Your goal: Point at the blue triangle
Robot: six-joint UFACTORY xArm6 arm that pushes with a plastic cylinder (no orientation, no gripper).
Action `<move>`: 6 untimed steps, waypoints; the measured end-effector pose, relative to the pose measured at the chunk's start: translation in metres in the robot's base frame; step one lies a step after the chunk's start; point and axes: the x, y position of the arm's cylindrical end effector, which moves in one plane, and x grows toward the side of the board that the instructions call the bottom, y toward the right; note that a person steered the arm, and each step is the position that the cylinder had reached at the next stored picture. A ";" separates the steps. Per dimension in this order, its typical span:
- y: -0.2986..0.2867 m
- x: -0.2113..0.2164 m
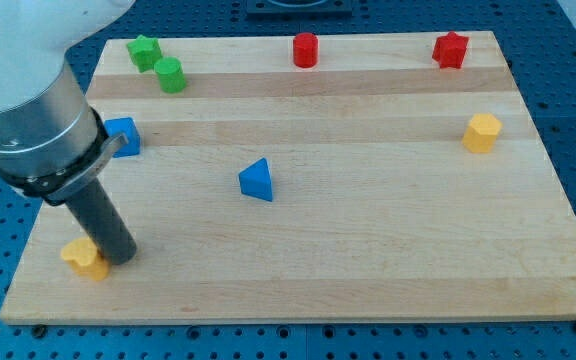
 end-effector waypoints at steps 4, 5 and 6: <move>0.031 -0.028; 0.057 -0.048; 0.081 -0.075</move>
